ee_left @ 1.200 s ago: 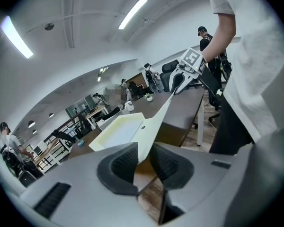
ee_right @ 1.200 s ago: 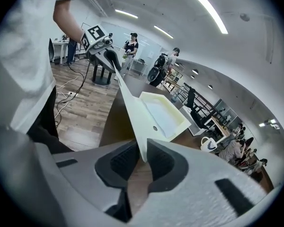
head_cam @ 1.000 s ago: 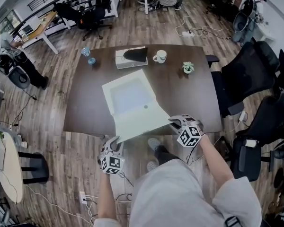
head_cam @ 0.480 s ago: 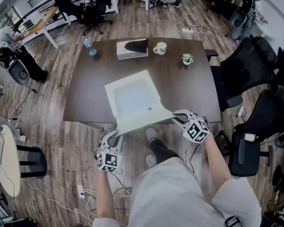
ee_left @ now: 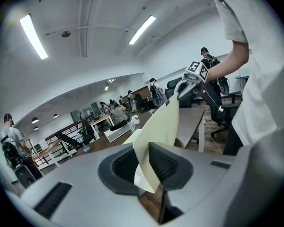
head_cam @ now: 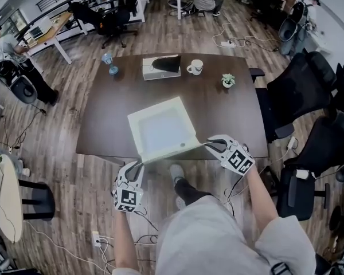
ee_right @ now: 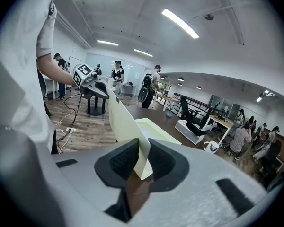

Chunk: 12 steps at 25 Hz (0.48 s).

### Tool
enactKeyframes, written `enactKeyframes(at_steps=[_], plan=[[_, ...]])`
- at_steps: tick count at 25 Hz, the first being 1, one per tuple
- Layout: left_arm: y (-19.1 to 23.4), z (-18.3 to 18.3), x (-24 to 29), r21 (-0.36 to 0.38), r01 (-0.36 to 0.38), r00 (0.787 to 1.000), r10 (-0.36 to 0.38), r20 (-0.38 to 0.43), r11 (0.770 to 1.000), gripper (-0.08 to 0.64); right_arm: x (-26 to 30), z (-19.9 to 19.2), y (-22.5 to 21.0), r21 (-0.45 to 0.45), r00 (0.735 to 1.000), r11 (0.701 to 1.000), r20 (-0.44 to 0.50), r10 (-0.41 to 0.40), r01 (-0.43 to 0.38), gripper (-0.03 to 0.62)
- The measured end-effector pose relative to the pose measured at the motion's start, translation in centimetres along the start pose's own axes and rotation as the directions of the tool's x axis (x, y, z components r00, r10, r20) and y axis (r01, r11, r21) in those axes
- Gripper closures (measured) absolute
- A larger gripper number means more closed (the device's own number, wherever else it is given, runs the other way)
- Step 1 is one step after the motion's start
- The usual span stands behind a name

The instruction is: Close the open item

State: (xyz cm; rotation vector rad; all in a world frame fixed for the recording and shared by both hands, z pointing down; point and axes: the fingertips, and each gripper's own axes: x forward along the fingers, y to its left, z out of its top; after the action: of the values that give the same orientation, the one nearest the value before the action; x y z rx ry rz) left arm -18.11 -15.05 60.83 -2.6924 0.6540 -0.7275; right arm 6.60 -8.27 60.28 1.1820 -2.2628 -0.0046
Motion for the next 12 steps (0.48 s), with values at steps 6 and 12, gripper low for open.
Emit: enactKeyframes(at_steps=[6, 12], plan=[[3.7, 0.5, 3.4, -0.01, -0.011, 1.0, 0.011, 0.005, 1.0, 0.503, 2.7, 1.0, -4.5, 0.037, 0.999, 0.999, 0.038, -0.025, 0.024, 0.531], [8.5, 0.2, 7.3, -0.031, -0.005, 1.0, 0.004, -0.013, 0.999, 0.503, 6.7, 2.1, -9.2, 0.05, 0.998, 0.998, 0.048, -0.038, 0.036, 0.531]])
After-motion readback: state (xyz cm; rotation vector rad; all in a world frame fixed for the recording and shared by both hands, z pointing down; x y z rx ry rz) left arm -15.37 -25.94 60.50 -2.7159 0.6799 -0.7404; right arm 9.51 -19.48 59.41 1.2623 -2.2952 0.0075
